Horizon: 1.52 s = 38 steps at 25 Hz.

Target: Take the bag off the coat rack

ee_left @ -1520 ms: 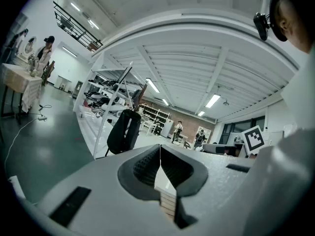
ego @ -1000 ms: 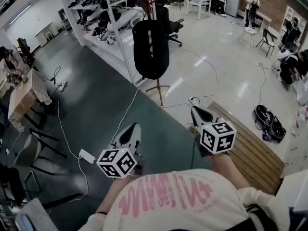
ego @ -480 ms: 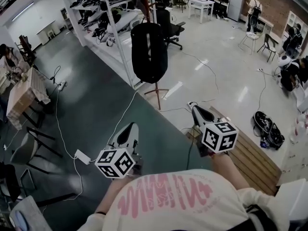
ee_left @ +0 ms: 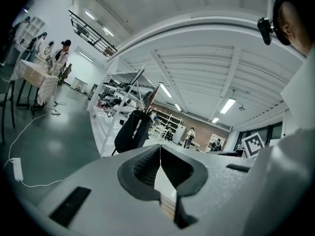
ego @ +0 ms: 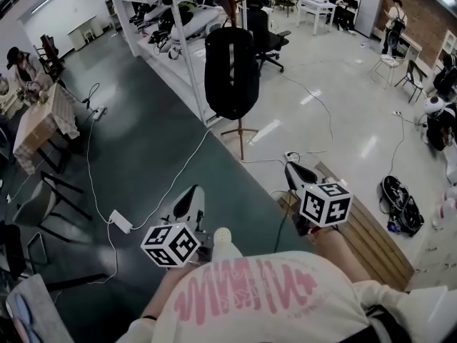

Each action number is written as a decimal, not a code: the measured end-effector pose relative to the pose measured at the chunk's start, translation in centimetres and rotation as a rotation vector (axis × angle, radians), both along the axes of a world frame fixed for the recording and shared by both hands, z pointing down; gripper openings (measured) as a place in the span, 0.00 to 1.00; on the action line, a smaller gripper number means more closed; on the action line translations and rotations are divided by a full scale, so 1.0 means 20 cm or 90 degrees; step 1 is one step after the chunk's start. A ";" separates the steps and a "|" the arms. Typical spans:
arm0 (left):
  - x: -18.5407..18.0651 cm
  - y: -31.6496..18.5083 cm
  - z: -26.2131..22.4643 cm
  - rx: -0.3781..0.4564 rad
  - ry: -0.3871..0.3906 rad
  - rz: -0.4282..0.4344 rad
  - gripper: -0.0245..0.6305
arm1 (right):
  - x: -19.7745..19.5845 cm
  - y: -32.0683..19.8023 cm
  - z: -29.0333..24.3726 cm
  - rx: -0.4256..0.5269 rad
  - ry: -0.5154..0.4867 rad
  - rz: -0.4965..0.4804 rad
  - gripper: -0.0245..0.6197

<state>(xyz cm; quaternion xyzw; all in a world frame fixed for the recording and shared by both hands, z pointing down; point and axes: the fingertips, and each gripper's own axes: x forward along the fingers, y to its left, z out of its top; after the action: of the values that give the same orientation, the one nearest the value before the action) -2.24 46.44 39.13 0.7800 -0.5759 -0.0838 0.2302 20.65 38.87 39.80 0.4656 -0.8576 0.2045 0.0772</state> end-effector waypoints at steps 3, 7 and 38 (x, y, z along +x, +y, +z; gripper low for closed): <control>-0.03 -0.06 0.03 -0.009 -0.002 0.001 0.04 | -0.04 -0.06 0.05 -0.013 -0.001 0.000 0.05; -0.09 -0.18 0.07 -0.016 -0.001 0.000 0.04 | -0.10 -0.17 0.10 -0.028 -0.002 -0.006 0.05; -0.64 -1.51 -0.17 0.036 0.023 0.075 0.04 | -0.68 -1.33 -0.12 0.011 -0.005 0.045 0.05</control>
<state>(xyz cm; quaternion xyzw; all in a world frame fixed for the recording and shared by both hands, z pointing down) -15.12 16.24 35.73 0.8172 -0.5219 -0.0999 0.2231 7.12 12.27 37.31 0.4955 -0.8427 0.2013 0.0625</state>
